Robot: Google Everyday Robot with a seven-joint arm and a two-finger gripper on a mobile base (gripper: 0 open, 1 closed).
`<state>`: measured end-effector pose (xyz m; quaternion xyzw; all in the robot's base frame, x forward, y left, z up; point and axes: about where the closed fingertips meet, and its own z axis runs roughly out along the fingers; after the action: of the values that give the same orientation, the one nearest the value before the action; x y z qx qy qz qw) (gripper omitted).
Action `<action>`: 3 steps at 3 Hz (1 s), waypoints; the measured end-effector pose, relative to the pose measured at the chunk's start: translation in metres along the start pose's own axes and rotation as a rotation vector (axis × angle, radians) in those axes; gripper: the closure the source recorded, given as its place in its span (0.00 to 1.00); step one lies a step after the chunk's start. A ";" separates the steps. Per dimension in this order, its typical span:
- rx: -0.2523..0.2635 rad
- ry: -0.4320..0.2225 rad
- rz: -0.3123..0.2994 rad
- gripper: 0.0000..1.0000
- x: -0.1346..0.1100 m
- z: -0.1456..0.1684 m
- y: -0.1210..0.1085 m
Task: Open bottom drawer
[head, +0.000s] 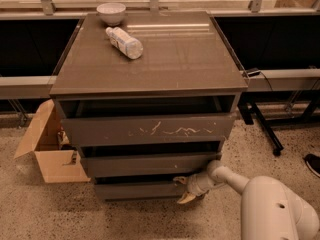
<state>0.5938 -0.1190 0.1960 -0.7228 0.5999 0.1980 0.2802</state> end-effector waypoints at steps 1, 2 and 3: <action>-0.001 -0.001 0.001 0.67 -0.002 -0.002 0.000; -0.008 -0.010 0.005 0.98 -0.005 -0.006 0.002; -0.008 -0.010 0.005 1.00 -0.008 -0.010 0.001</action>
Offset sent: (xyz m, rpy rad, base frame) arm -0.0209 -0.0070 -0.0086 0.0450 0.0618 0.0184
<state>0.5906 -0.1195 0.2087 -0.7213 0.5995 0.2049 0.2799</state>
